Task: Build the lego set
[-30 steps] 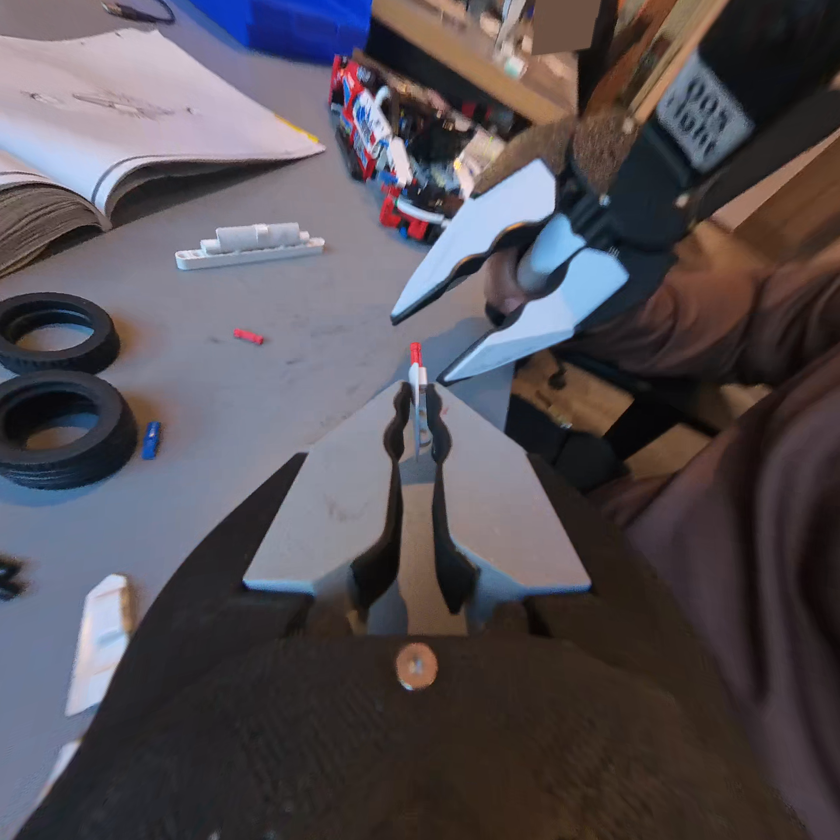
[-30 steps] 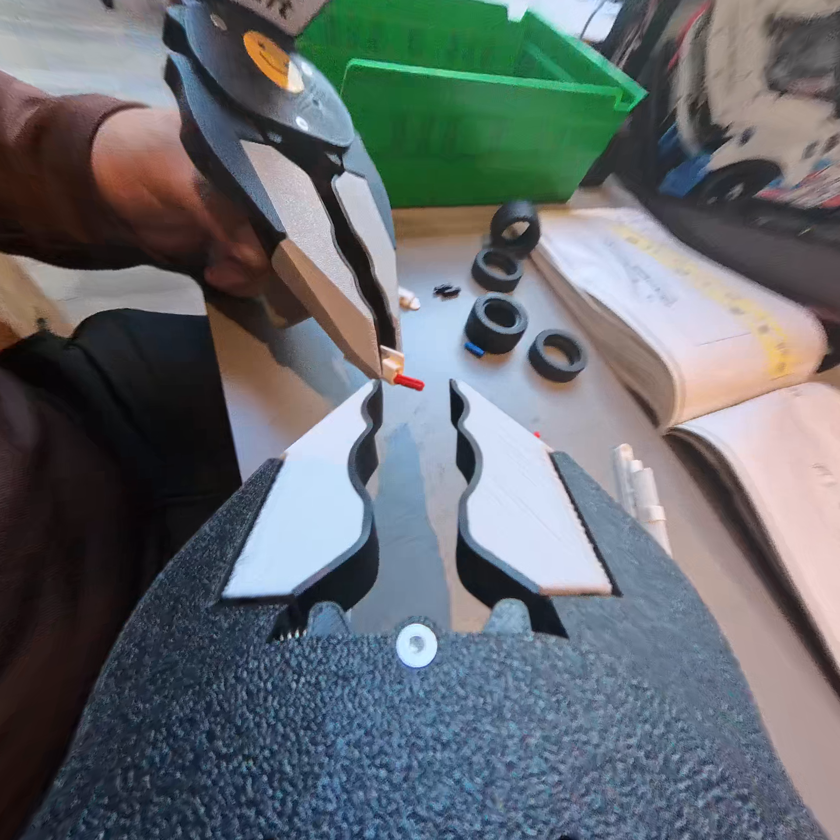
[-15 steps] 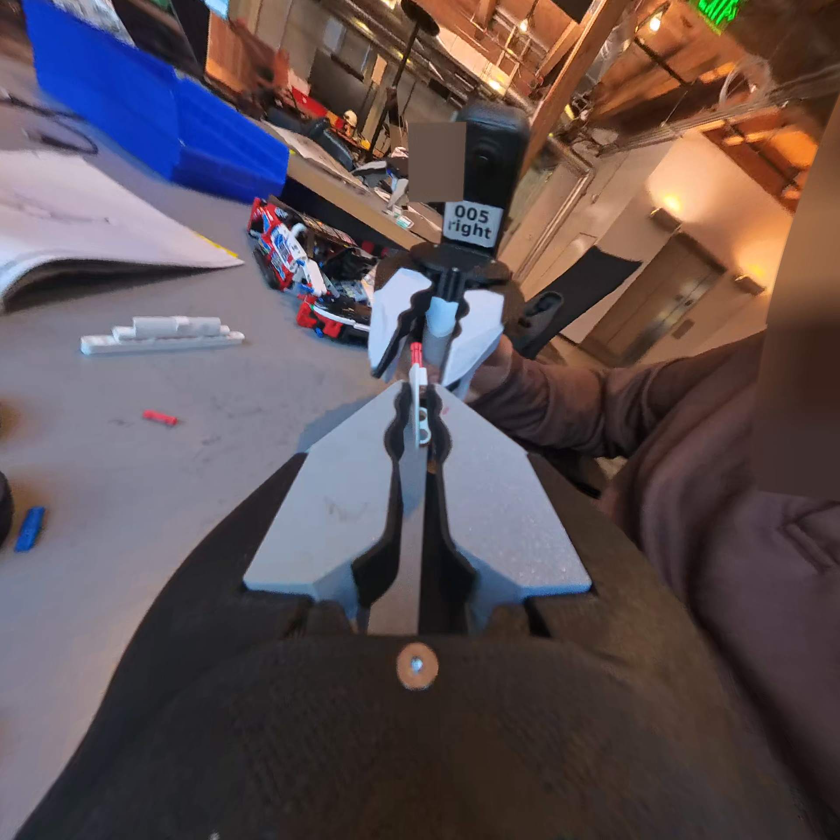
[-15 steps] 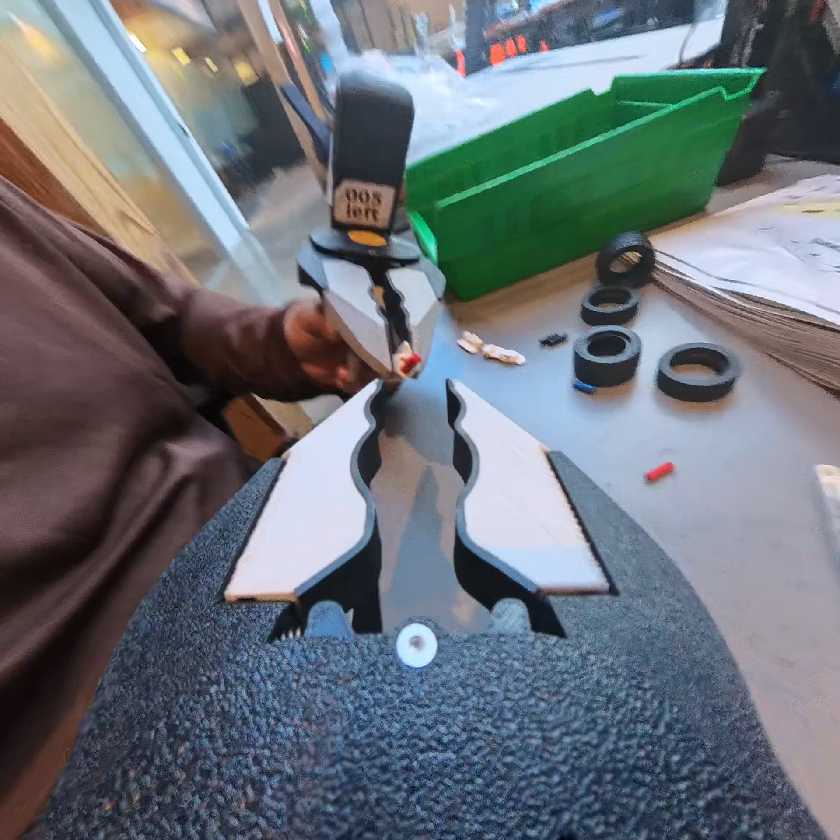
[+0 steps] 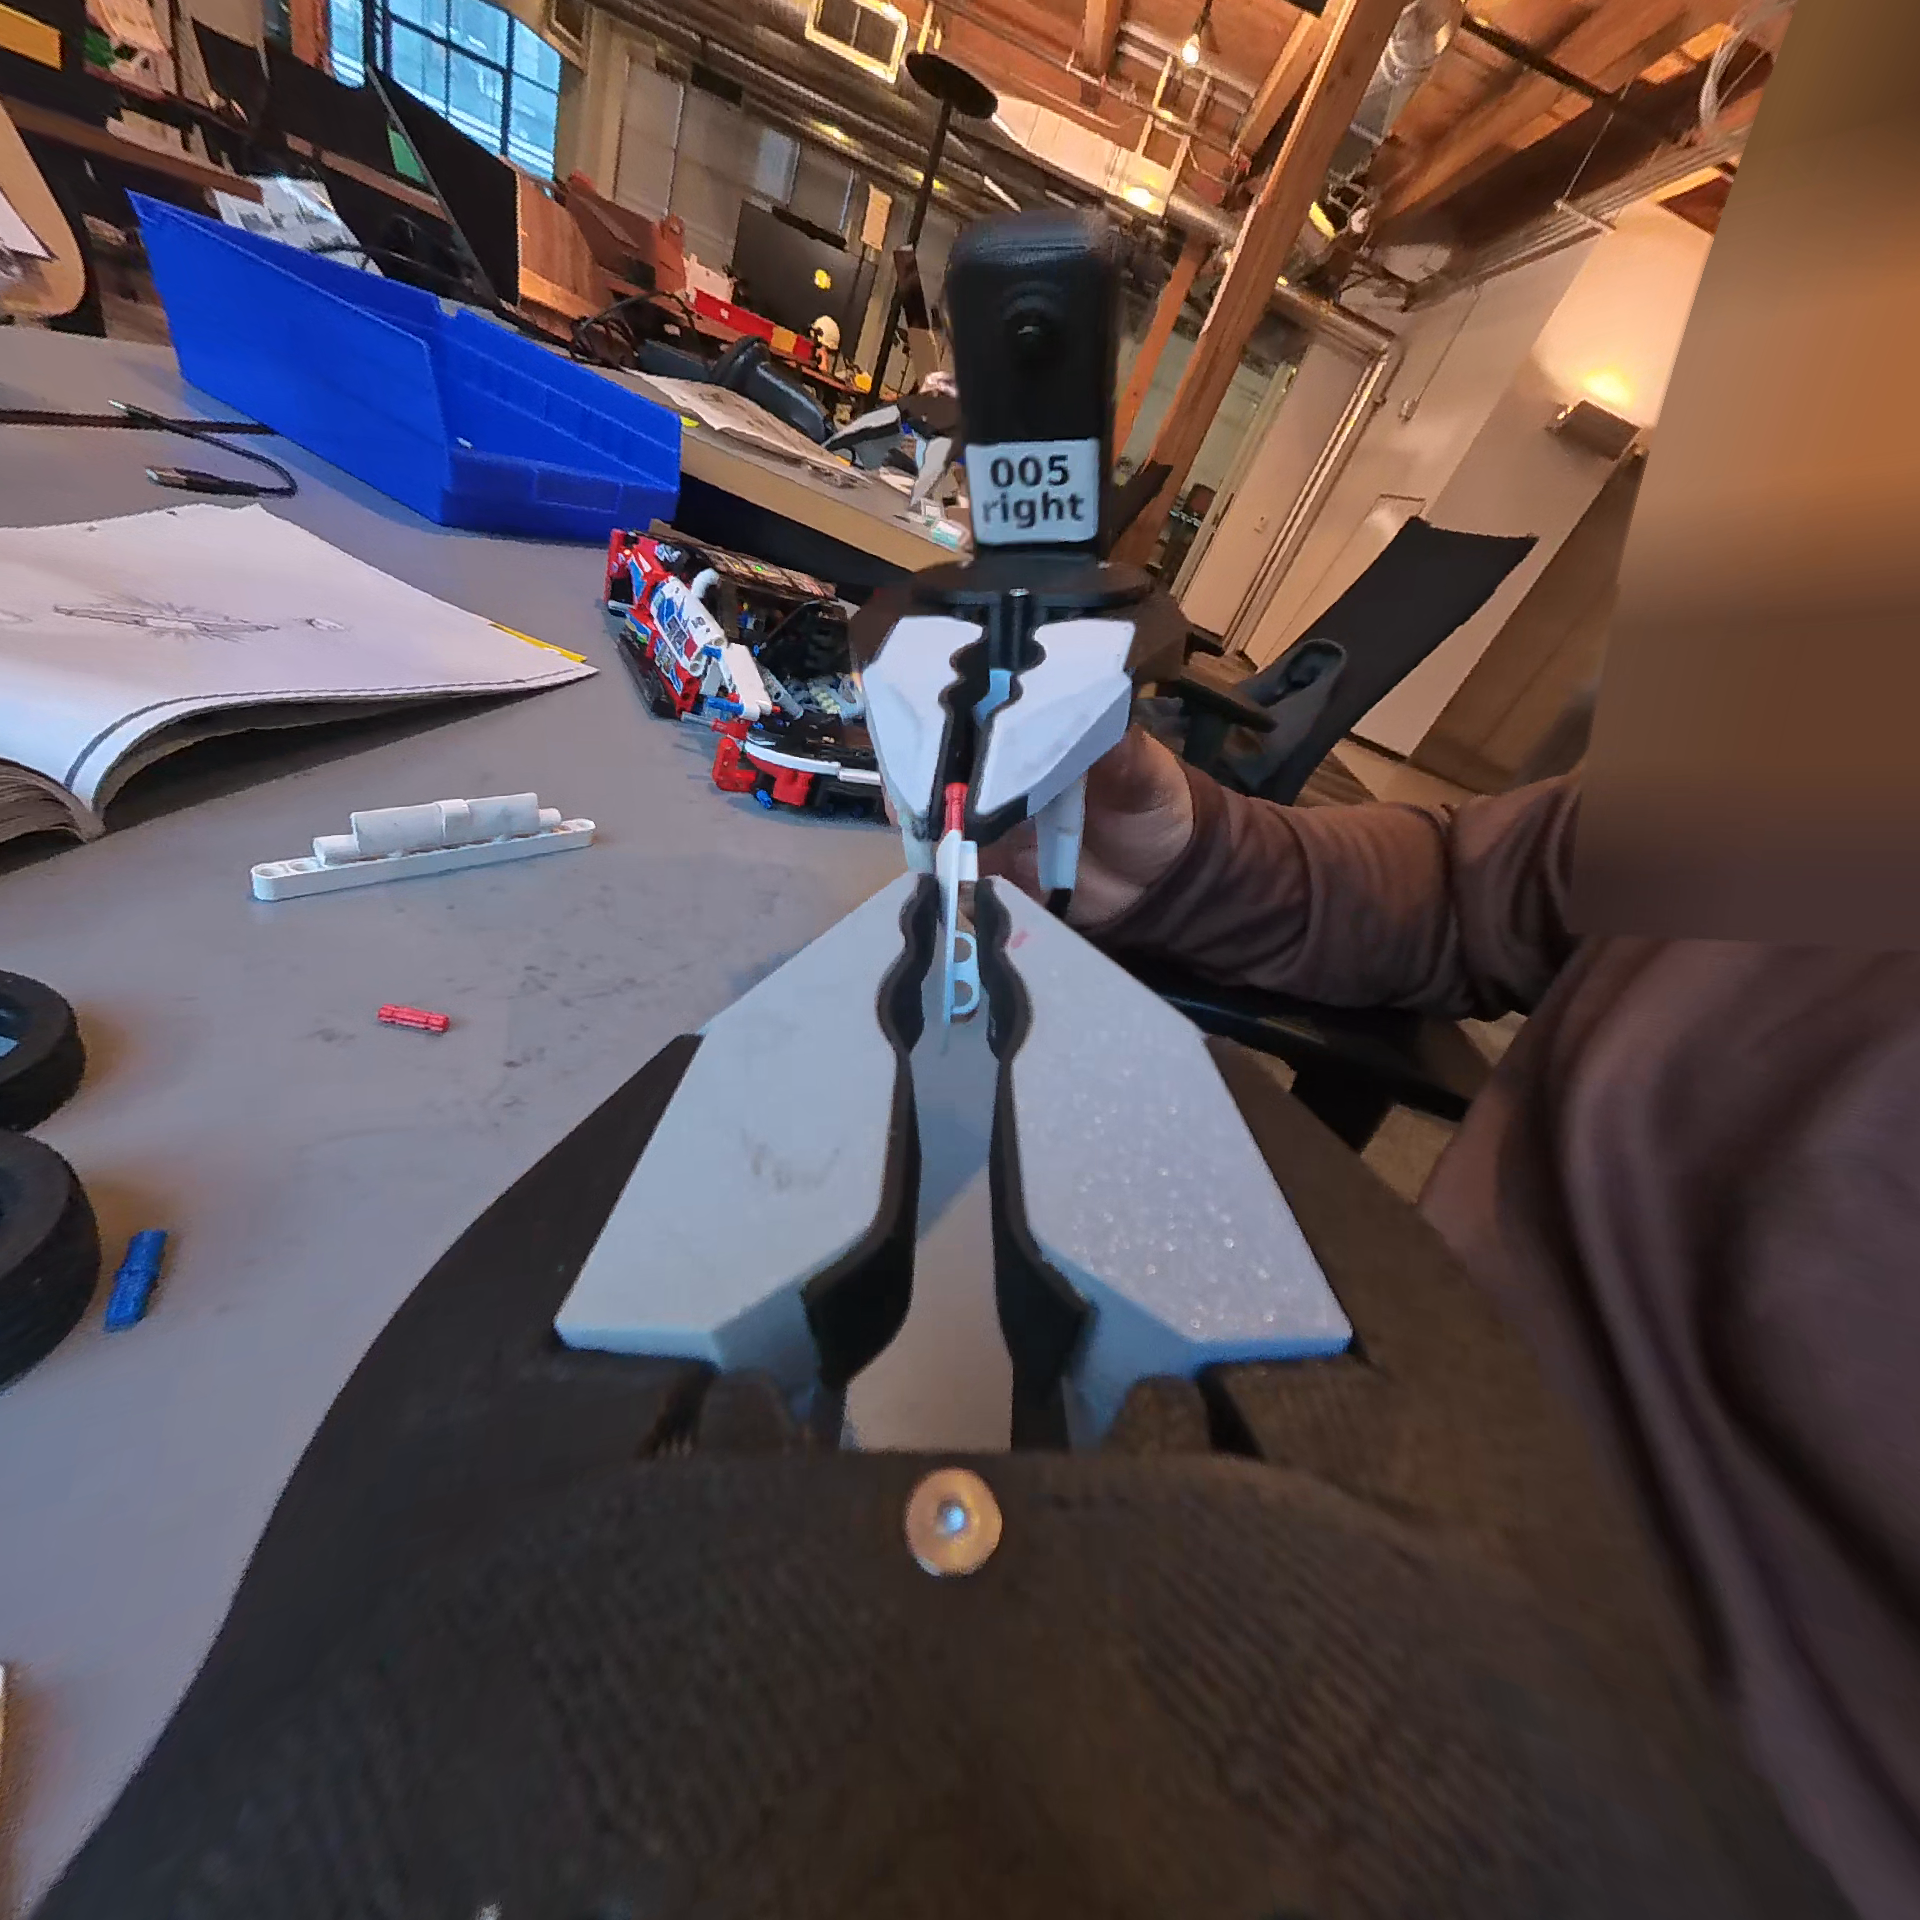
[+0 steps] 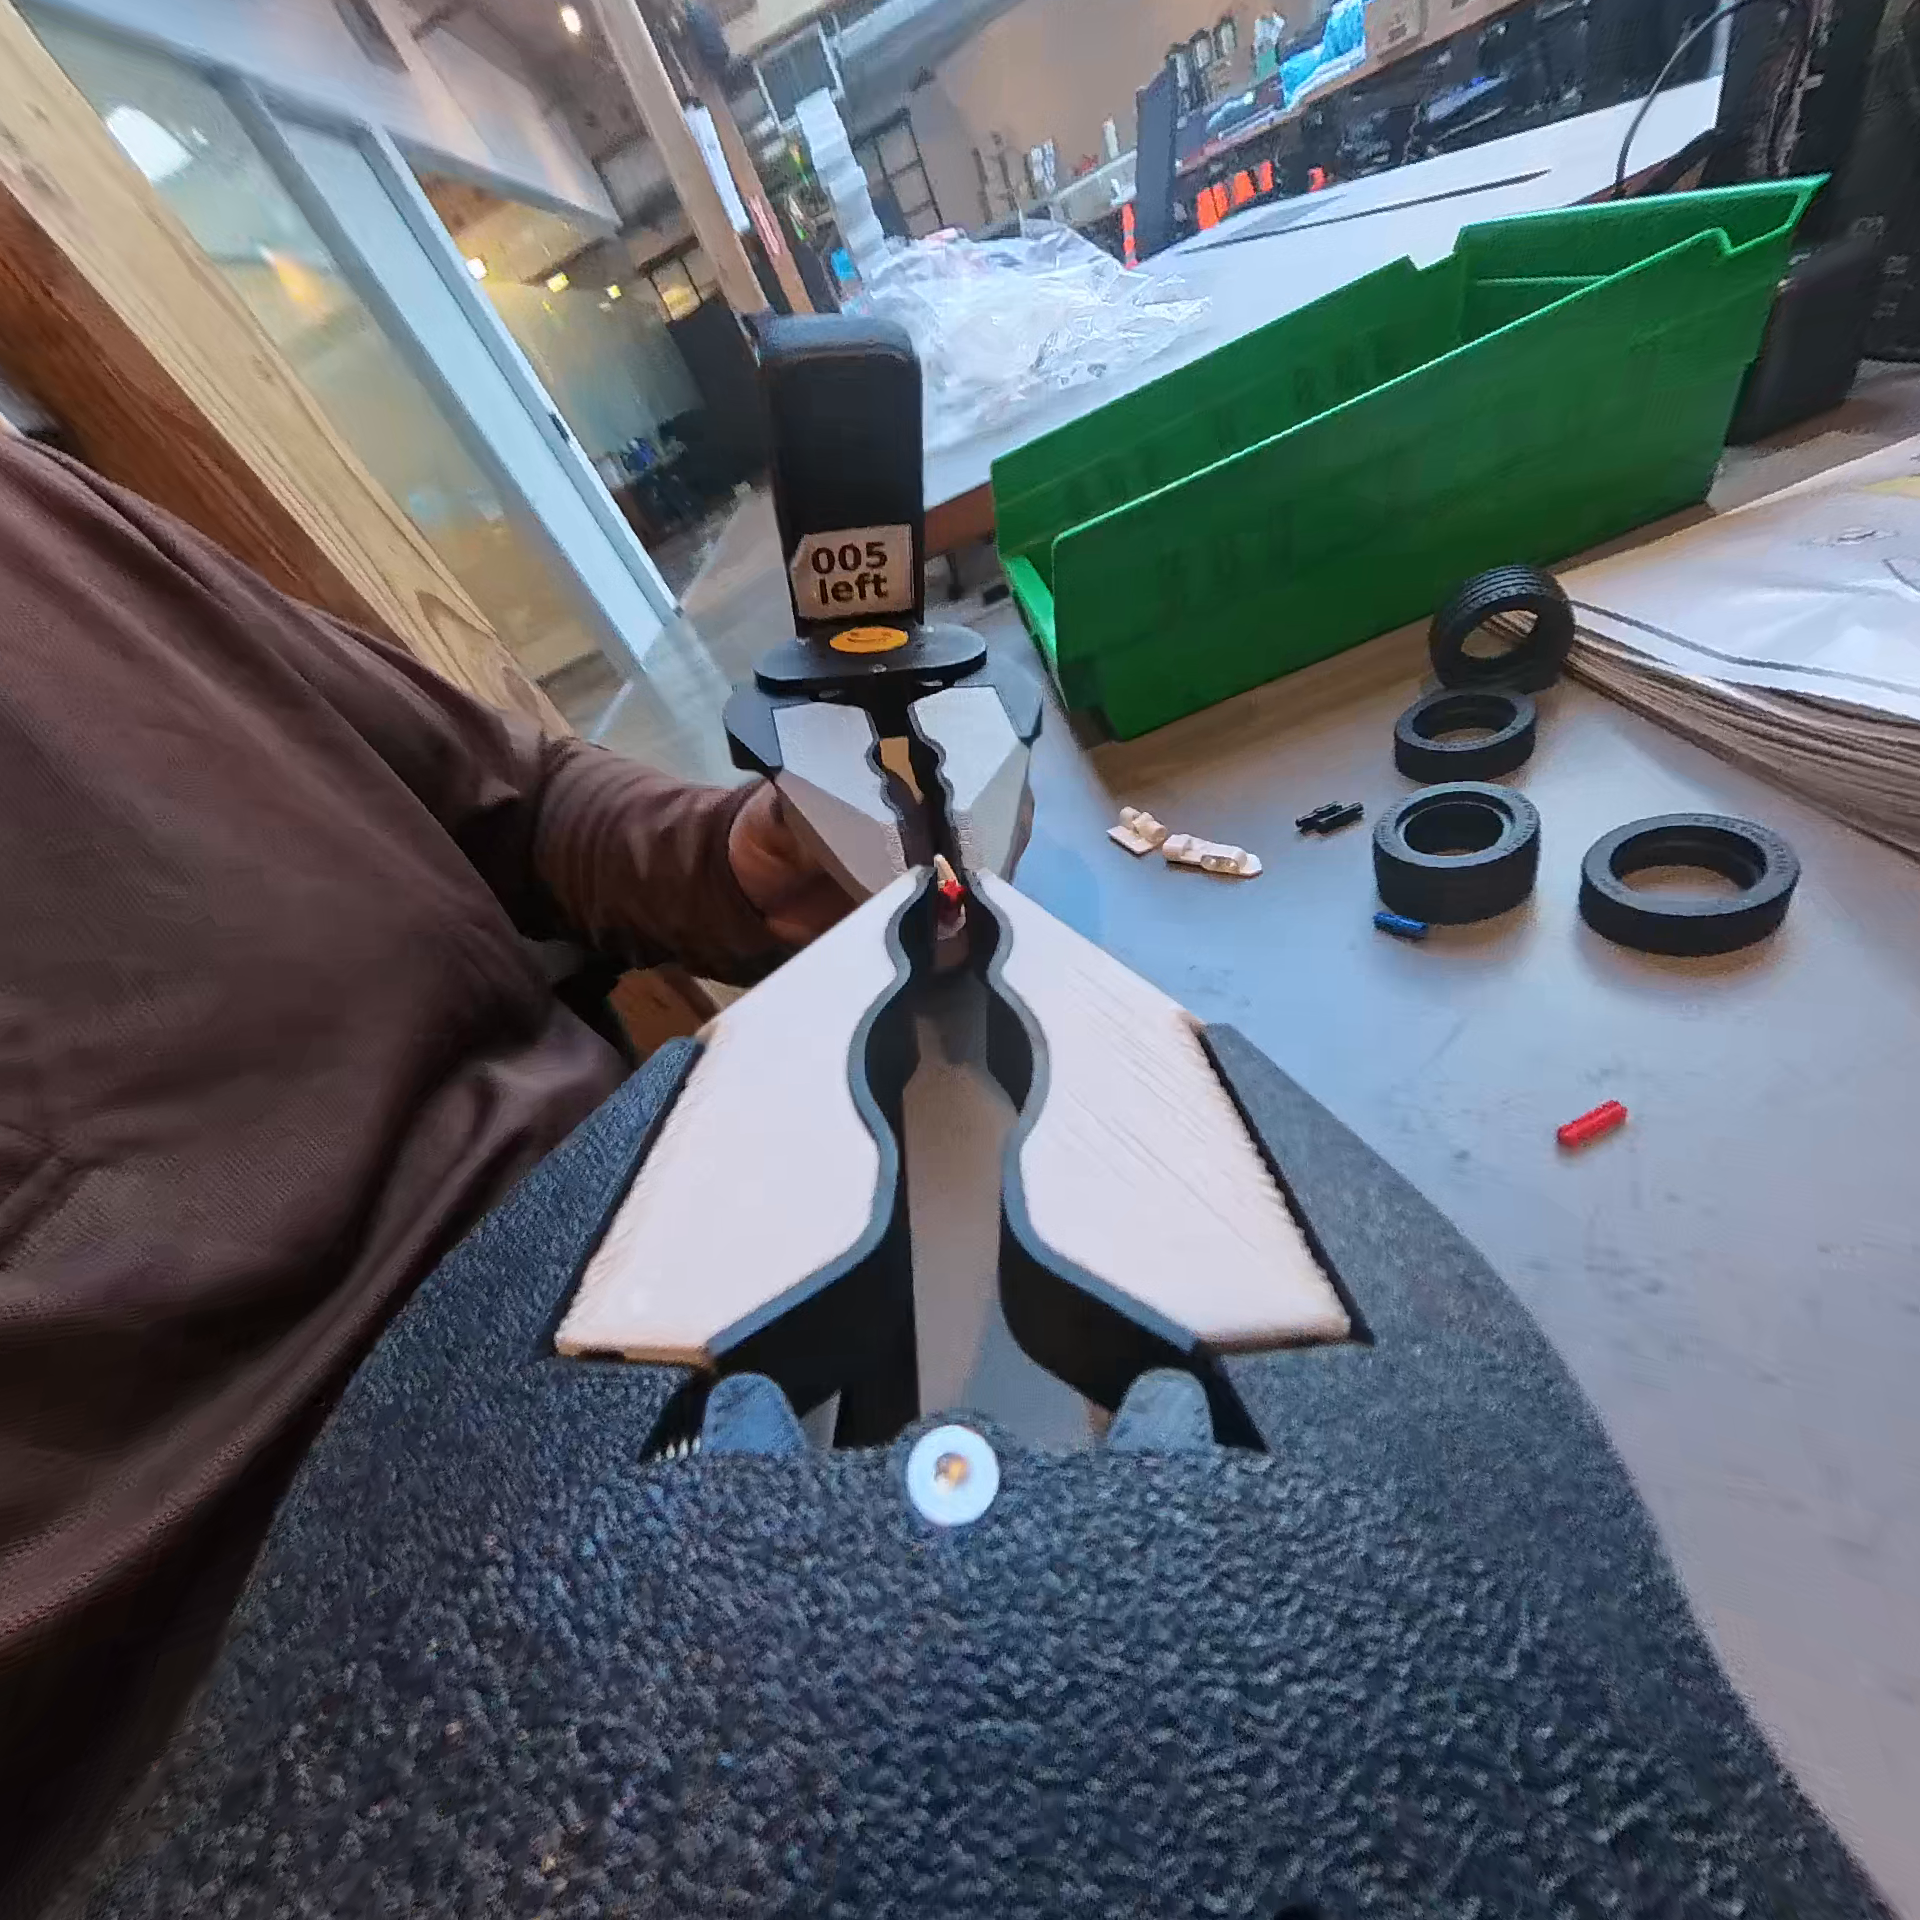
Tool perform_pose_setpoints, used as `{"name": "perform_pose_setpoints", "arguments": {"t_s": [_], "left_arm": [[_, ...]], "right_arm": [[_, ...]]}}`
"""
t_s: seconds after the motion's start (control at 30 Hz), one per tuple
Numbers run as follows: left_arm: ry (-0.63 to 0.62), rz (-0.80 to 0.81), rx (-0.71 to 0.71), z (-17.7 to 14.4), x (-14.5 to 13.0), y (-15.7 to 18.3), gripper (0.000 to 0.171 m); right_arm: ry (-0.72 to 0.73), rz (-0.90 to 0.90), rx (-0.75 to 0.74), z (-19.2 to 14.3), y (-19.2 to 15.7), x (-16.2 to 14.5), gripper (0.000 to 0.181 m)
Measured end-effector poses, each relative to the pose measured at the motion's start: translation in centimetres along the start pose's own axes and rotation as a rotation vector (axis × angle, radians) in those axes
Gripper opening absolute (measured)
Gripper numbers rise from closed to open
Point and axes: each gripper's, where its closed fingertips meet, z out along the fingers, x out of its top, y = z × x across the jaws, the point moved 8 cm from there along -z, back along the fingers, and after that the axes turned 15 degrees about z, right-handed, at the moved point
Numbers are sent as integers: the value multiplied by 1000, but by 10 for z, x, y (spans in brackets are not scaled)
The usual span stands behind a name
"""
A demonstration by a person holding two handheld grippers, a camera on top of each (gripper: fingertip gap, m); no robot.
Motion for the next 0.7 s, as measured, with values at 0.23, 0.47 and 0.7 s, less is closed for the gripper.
{"name": "perform_pose_setpoints", "arguments": {"t_s": [0.23, 0.47, 0.7], "left_arm": [[93, -44, 15, -3, 8, 1, 4], [-241, -7, -13, 4, -15, -9, 4], [-731, 391, 67, 2, -38, -14, 4]], "right_arm": [[124, 147, 136, 4, 1, 4, 4], [-31, -32, -61, -11, 8, 4, 18], [-389, -282, -301, 8, 23, -38, 19]]}}
